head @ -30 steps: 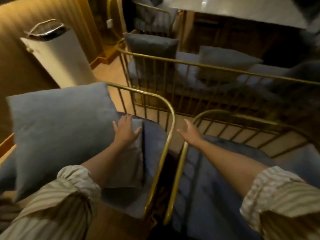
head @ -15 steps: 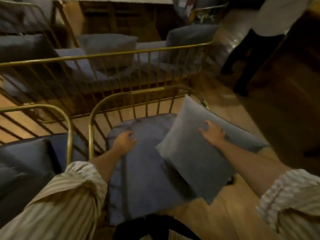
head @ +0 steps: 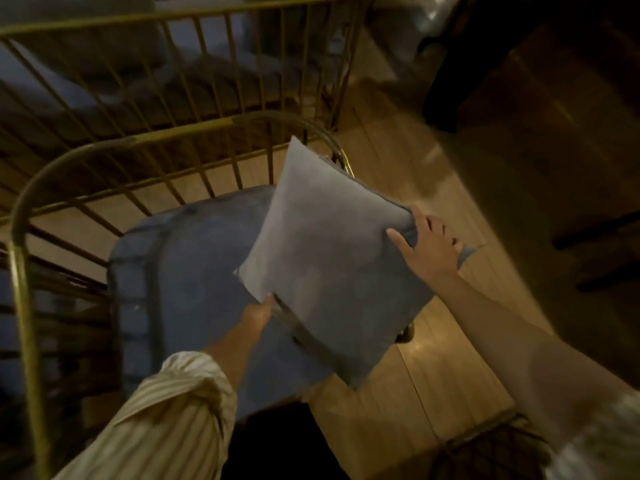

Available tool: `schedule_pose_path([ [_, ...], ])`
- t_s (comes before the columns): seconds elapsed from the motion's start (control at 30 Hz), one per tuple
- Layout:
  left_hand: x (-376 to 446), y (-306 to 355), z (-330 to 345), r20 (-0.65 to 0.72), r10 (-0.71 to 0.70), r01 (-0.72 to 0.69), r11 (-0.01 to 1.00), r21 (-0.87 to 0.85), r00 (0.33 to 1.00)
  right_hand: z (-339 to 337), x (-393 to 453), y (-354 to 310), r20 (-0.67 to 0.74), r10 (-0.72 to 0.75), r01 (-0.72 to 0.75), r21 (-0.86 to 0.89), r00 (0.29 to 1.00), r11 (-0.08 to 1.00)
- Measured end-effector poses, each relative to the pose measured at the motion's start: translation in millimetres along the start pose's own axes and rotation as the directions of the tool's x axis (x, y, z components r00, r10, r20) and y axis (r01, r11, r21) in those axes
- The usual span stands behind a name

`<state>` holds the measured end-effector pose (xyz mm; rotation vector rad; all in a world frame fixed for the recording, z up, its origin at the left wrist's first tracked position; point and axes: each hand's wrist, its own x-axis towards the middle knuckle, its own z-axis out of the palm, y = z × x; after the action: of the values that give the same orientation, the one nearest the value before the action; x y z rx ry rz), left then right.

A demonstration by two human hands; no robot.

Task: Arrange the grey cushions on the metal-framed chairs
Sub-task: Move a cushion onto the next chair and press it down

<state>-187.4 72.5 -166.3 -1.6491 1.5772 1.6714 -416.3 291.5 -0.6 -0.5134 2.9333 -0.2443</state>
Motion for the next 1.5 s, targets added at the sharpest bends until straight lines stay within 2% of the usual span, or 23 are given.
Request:
schedule_pose_path([
  [0.07, 25, -18, 23, -0.011, -0.083, 0.080, 0.984, -0.161, 0.996, 6, 13, 1, 0.013, 0.002, -0.001, -0.019, 1.000, 1.000],
  [0.17, 7, -16, 49, 0.117, -0.199, 0.230, 0.876, -0.424, 0.973, 18, 27, 8, 0.032, -0.004, 0.004, -0.009, 0.999, 1.000],
  [0.23, -2, -11, 62, 0.199, -0.195, 0.277, 0.736, -0.618, 0.961, 23, 36, 10, -0.004, 0.011, -0.011, 0.028, 1.000, 1.000],
  [0.3, -4, -8, 76, 0.225, -0.153, 0.272, 0.593, -0.758, 0.962, 23, 42, 10, -0.055, 0.020, -0.017, 0.060, 0.998, 0.998],
  [0.37, -6, -9, 80, 0.219, -0.128, 0.253, 0.544, -0.800, 0.967, 23, 46, 10, -0.066, 0.018, -0.010, 0.112, 0.998, 0.994],
  [0.47, 5, -15, 64, 0.213, -0.111, 0.238, 0.568, -0.788, 0.971, 19, 45, 8, -0.057, 0.038, -0.024, 0.227, 0.998, 0.974],
  [0.53, 17, -22, 39, 0.102, -0.087, 0.133, 0.577, -0.806, 0.991, 18, 42, 4, -0.013, 0.041, -0.035, 0.276, 0.999, 0.961],
  [0.6, 54, -45, 11, -0.010, -0.018, 0.003, 0.621, -0.784, 1.000, 23, 32, -4, 0.078, 0.045, -0.068, 0.324, 0.996, 0.944],
  [0.63, 75, -60, -5, -0.033, 0.000, -0.025, 0.656, -0.755, 0.999, 27, 26, -10, 0.144, 0.039, -0.088, 0.356, 0.989, 0.930],
  [0.7, 81, -71, -39, -0.072, 0.042, -0.081, 0.663, -0.744, 0.997, 40, 10, -22, 0.264, 0.001, -0.122, 0.443, 0.964, 0.888],
  [0.77, 86, -84, -80, -0.156, 0.002, -0.117, 0.669, -0.734, 0.988, 55, -10, -38, 0.370, -0.024, -0.178, 0.503, 0.929, 0.846],
  [0.83, 82, -93, -116, -0.216, -0.101, -0.093, 0.676, -0.731, 0.971, 69, -26, -48, 0.466, -0.043, -0.241, 0.530, 0.884, 0.813],
  [0.9, 64, -94, -142, -0.265, -0.166, -0.065, 0.725, -0.686, 0.950, 86, -40, -54, 0.580, -0.058, -0.334, 0.545, 0.813, 0.769],
  [0.97, 17, -67, -151, -0.290, -0.167, -0.051, 0.784, -0.619, 0.942, 106, -50, -55, 0.659, -0.053, -0.397, 0.513, 0.750, 0.761],
  [1.1, 9, -59, -161, -0.318, -0.139, -0.060, 0.837, -0.543, 0.938, 152, -66, -55, 0.712, 0.011, -0.410, 0.391, 0.702, 0.824],
  [1.3, 29, -93, -149, -0.231, -0.119, -0.042, 0.805, -0.592, 0.966, 204, -86, -24, 0.676, 0.174, -0.554, 0.399, 0.716, 0.730],
  [1.5, 35, -97, -144, -0.255, -0.114, -0.050, 0.827, -0.560, 0.960, 212, -89, -29, 0.663, 0.200, -0.573, 0.410, 0.721, 0.710],
])
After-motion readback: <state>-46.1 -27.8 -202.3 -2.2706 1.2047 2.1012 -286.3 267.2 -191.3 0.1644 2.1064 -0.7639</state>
